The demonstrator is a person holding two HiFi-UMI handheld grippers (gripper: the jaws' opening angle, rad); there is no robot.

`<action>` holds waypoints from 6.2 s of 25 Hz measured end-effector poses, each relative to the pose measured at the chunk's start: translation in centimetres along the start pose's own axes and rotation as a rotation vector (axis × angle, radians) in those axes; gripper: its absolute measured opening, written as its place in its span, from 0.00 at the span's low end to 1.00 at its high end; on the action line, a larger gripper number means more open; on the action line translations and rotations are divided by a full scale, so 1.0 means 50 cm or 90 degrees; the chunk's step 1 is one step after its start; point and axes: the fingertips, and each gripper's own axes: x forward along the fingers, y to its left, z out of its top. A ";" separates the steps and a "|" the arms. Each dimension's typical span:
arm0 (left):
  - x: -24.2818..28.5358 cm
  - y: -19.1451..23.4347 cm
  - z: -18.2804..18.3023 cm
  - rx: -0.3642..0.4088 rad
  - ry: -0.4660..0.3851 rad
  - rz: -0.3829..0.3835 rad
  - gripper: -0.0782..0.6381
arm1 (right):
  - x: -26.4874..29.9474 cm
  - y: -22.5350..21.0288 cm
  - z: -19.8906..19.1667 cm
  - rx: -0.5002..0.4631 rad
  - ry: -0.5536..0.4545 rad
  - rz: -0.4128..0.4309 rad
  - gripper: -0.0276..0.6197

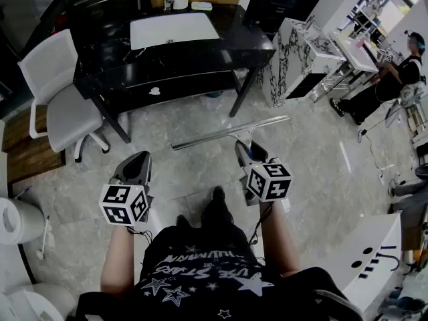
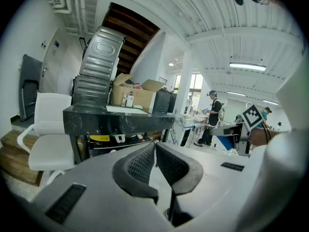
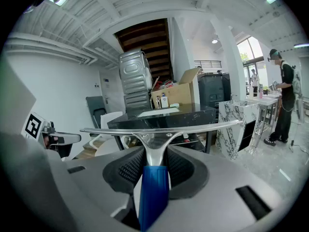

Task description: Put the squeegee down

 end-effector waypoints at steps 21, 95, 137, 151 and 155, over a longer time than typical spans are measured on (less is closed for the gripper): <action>0.033 -0.032 -0.016 -0.012 0.022 0.006 0.15 | 0.001 -0.049 -0.020 0.028 0.011 0.004 0.27; 1.167 0.299 0.606 -0.021 -0.034 0.032 0.15 | 1.038 -0.671 0.634 0.003 0.060 -0.017 0.27; 1.387 0.475 0.657 -0.043 0.015 0.030 0.15 | 1.452 -0.780 0.691 -0.065 0.225 -0.092 0.27; 1.364 0.435 0.661 -0.032 0.005 0.026 0.15 | 1.399 -0.774 0.699 -0.063 0.175 -0.083 0.28; 1.343 0.403 0.667 -0.021 -0.004 0.025 0.15 | 1.358 -0.760 0.713 -0.062 0.145 -0.068 0.28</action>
